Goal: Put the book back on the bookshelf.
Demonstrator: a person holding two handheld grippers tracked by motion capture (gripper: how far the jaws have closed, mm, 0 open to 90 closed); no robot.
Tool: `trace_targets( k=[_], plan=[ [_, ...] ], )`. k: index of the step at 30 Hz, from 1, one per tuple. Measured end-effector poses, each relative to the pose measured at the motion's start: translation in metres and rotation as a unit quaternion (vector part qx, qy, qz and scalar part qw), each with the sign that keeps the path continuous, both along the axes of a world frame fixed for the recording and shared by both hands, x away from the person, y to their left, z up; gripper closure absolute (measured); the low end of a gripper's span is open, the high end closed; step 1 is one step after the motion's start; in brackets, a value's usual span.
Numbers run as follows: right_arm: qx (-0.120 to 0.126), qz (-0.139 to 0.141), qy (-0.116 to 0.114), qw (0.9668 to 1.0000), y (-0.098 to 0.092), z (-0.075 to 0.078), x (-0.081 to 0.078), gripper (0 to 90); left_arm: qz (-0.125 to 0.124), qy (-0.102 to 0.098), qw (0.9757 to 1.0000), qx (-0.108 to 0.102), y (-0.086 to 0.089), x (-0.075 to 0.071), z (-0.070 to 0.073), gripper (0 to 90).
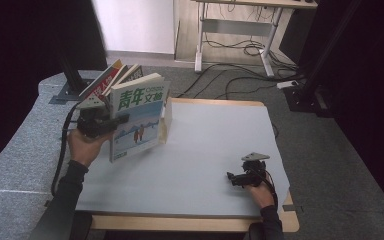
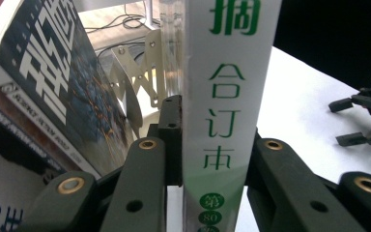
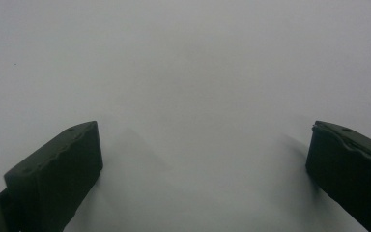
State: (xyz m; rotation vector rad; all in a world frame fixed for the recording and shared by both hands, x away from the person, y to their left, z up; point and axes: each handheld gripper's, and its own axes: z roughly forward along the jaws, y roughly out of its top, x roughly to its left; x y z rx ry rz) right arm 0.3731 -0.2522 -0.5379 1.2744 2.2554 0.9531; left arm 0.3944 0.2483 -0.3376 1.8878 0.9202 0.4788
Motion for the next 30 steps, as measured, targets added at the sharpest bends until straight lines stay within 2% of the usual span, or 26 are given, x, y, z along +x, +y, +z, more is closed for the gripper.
trace_targets(
  k=[13,23,30],
  plan=[
    [0.0,0.0,0.001,1.0,0.0,0.0,0.0,0.0,0.017,-0.008,0.9998,-0.003,-0.016,0.024,0.0,74.4],
    [0.001,0.0,0.0,1.0,0.0,0.0,0.0,0.0,0.037,-0.013,0.9991,-0.019,-0.029,0.044,-0.012,74.3],
    [0.0,0.0,-0.001,1.0,0.0,0.0,0.0,0.0,0.04,-0.019,0.9986,-0.028,-0.039,0.054,-0.025,74.3]
  ],
)
